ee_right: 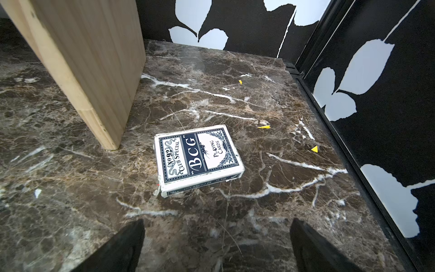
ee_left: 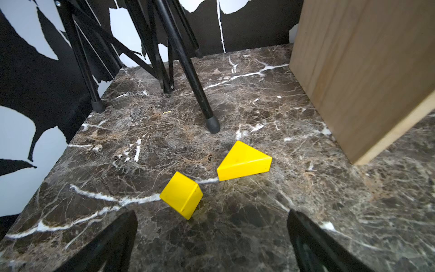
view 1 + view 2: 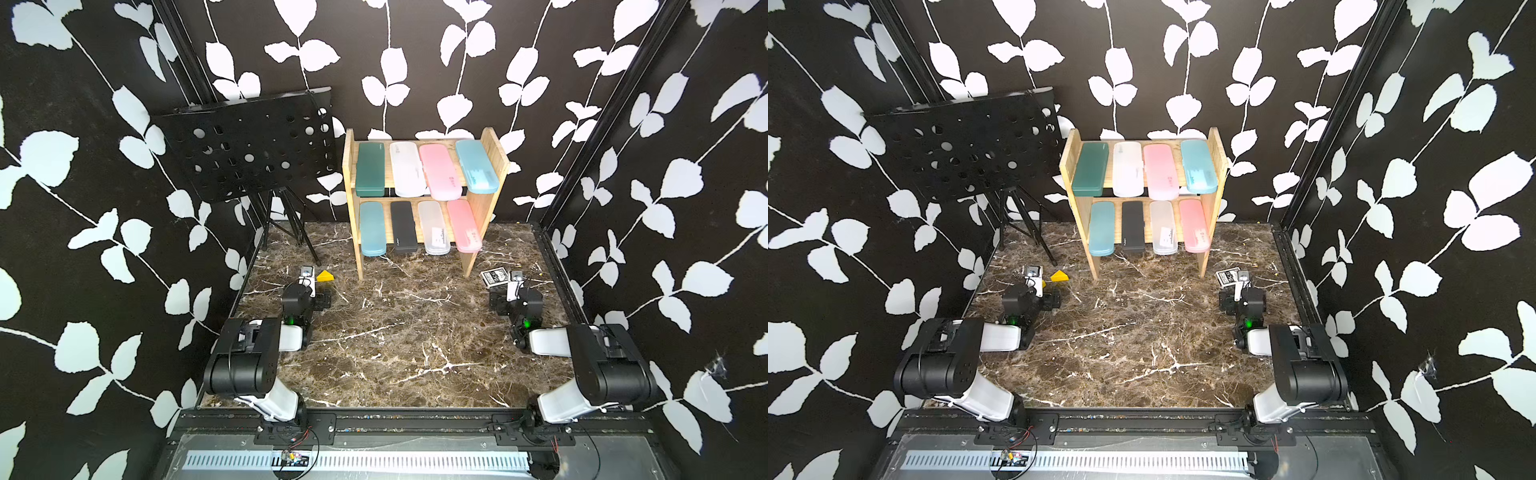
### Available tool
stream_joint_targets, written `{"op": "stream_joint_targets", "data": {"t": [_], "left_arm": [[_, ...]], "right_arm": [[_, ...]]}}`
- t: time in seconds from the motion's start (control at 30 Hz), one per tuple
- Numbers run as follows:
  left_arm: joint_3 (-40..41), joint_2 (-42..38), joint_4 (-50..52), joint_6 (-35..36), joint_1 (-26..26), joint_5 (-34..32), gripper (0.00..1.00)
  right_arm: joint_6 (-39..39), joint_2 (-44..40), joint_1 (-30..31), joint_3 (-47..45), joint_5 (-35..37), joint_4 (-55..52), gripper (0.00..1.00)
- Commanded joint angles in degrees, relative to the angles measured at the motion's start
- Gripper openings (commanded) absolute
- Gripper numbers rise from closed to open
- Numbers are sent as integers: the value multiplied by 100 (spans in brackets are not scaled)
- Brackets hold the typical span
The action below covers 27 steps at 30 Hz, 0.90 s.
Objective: Remove the pencil cases from the shelf
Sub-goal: Pick up the pencil case from the shelf.
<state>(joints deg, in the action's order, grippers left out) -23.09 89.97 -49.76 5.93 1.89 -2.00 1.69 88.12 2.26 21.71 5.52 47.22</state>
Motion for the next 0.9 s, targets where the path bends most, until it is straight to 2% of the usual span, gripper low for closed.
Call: {"op": "stream_joint_targets", "data": {"t": [0.0, 0.47, 0.53, 0.57, 0.63, 0.7, 0.77, 0.87], "left_arm": [[-72, -112, 49, 88, 26, 139, 99], [-88, -111, 69, 71, 5, 184, 99], [-116, -140, 75, 24, 6, -22, 99], [-164, -241, 216, -32, 4, -127, 99], [-417, -719, 1146, -72, 9, -243, 99], [-645, -1254, 1973, -234, 11, -364, 99], [-738, -1841, 2602, -861, 13, -353, 99], [-680, -2701, 3122, -2125, 11, 288, 99]], "right_arm": [[-55, -66, -6, 139, -8, 86, 99], [-101, -73, -77, 158, -110, 49, 99], [-215, -132, -77, 239, 200, -89, 99], [-248, -329, -77, 406, 329, -570, 99], [-318, -800, -64, 872, 527, -1836, 99], [-374, -1298, -52, 1146, 815, -2489, 99], [-720, -1798, -46, 1255, 1166, -3012, 99], [-1387, -2339, -19, 1846, 1487, -4773, 99]]}}
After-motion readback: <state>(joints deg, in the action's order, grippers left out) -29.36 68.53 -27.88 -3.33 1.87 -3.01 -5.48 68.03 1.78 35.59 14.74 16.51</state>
